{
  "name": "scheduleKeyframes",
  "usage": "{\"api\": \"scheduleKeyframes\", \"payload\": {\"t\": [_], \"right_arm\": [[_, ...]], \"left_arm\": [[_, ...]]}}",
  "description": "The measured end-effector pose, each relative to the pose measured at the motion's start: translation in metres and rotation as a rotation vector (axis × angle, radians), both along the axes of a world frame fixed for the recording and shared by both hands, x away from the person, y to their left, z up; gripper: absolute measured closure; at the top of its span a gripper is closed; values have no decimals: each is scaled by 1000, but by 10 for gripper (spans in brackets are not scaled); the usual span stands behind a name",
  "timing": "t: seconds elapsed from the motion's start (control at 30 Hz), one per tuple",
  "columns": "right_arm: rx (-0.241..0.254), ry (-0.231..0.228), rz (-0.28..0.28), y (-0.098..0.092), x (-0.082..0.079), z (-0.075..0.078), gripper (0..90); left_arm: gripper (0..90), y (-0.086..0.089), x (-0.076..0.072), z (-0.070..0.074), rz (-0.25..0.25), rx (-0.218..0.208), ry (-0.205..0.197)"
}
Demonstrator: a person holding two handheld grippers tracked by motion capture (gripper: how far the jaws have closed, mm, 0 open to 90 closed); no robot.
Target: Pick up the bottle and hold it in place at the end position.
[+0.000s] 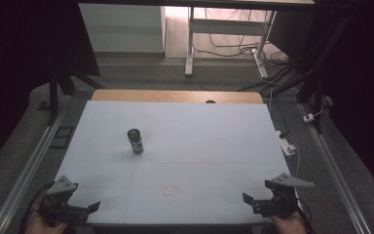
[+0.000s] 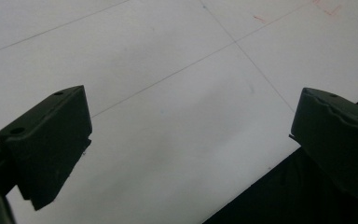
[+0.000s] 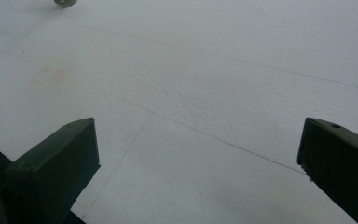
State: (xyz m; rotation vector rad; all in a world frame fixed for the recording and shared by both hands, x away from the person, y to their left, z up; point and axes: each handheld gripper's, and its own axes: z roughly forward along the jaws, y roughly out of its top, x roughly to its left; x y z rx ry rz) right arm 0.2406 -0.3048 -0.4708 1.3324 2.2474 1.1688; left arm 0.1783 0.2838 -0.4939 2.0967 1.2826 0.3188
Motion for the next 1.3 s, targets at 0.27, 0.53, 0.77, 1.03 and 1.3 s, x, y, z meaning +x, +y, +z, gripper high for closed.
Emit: {"api": "scheduleKeyframes", "payload": {"t": [0.27,0.53,0.77,1.03,1.3], "right_arm": [[-14,8,22,2,0,0,0],[-12,18,25,2,1,-1,0],[-18,24,33,3,2,-1,0],[-25,30,43,4,2,-1,0],[-39,34,55,6,3,-2,0]], "left_arm": [[0,3,0,0,-8,-41,8],[0,5,0,0,-10,-50,13],[0,5,1,0,-13,-58,23],[0,5,1,1,-3,-71,7],[0,7,2,3,-5,-89,-13]]}}
